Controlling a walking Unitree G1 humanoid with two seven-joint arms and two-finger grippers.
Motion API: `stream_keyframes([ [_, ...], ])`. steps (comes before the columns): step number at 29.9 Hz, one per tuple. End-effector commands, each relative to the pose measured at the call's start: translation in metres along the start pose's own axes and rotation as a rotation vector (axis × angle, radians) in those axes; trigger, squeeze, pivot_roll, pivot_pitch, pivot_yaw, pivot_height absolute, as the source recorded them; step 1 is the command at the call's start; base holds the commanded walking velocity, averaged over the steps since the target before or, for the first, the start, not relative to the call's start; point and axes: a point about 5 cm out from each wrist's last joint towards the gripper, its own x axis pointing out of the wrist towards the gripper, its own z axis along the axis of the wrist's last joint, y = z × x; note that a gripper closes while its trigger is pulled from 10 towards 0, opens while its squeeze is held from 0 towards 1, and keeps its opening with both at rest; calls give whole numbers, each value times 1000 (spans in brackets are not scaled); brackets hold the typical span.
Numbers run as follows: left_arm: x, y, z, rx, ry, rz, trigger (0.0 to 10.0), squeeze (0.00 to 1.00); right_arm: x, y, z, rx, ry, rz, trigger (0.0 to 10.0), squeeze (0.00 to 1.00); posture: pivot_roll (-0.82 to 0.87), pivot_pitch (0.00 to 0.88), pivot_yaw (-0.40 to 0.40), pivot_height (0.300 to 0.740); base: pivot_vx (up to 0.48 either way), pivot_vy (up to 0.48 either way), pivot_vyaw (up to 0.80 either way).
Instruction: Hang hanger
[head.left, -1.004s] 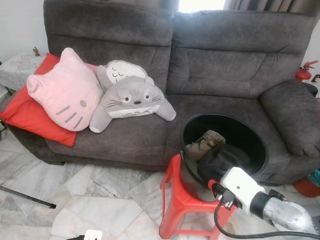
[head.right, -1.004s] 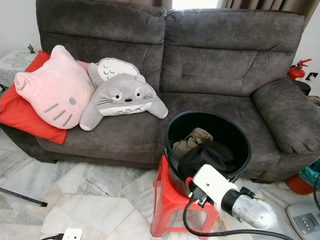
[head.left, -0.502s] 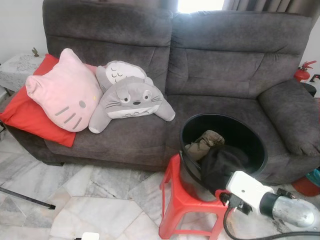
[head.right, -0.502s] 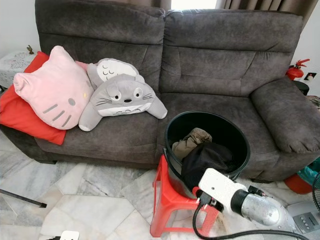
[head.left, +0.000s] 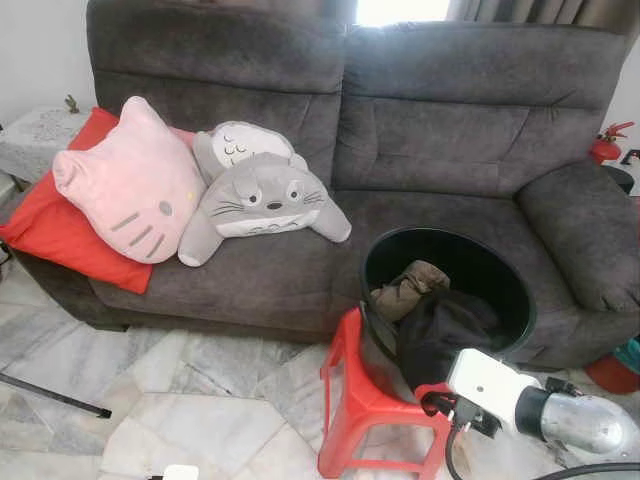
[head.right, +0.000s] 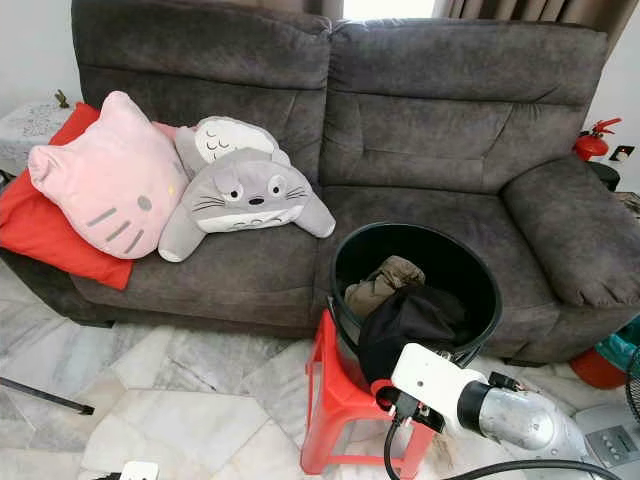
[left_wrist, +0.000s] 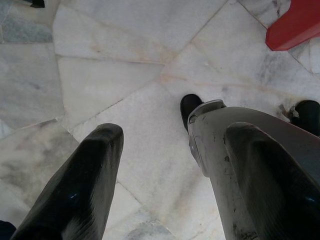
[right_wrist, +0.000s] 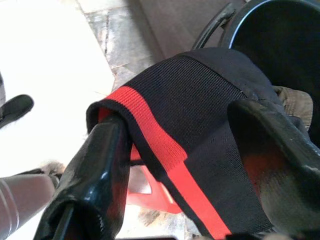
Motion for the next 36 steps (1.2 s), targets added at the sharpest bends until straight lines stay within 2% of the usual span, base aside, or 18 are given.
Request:
stream_keyframes([
  [1, -2, -4, -10, 11, 46, -12, 10000, 0, -5, -4, 7, -30, -21, 10, 10000, 0, -145, 0, -49, 740, 0, 0, 0],
  [9, -2, -3, -10, 10, 50, -13, 10000, 0, -14, -10, 10, -39, -31, 45, 10000, 0, -148, 0, -47, 740, 0, 0, 0],
  [18, -2, -3, -11, 11, 57, -15, 10000, 0, -26, 1, 10, -38, -4, 156, 10000, 0, -150, 0, -45, 740, 0, 0, 0],
  [21, -2, -3, -11, 11, 58, -14, 10000, 0, -28, 0, 9, -69, 24, 113, 10000, 0, -152, 0, -45, 740, 0, 0, 0],
  [23, -2, -3, -11, 12, 57, -13, 10000, 0, -31, -5, 7, -111, 57, 39, 10000, 0, -153, 0, -45, 740, 0, 0, 0],
  [25, -2, -3, -11, 12, 56, -13, 10000, 0, -33, -9, 2, -206, 130, -55, 10000, 0, -155, 0, -45, 740, 0, 0, 0],
  [28, -2, -3, -10, 12, 55, -13, 10000, 0, -32, -12, -4, -229, 152, -162, 10000, 0, -156, 0, -46, 740, 0, 0, 0],
  [31, -1, -3, -10, 11, 52, -12, 10000, 0, -30, -3, -17, -342, 218, -219, 10000, 0, -155, 0, -48, 740, 0, 0, 0],
  [36, -1, -3, -10, 8, 51, -9, 10000, 0, -25, 6, -28, -398, 243, -291, 10000, 0, -153, 0, -52, 740, 0, 0, 0],
])
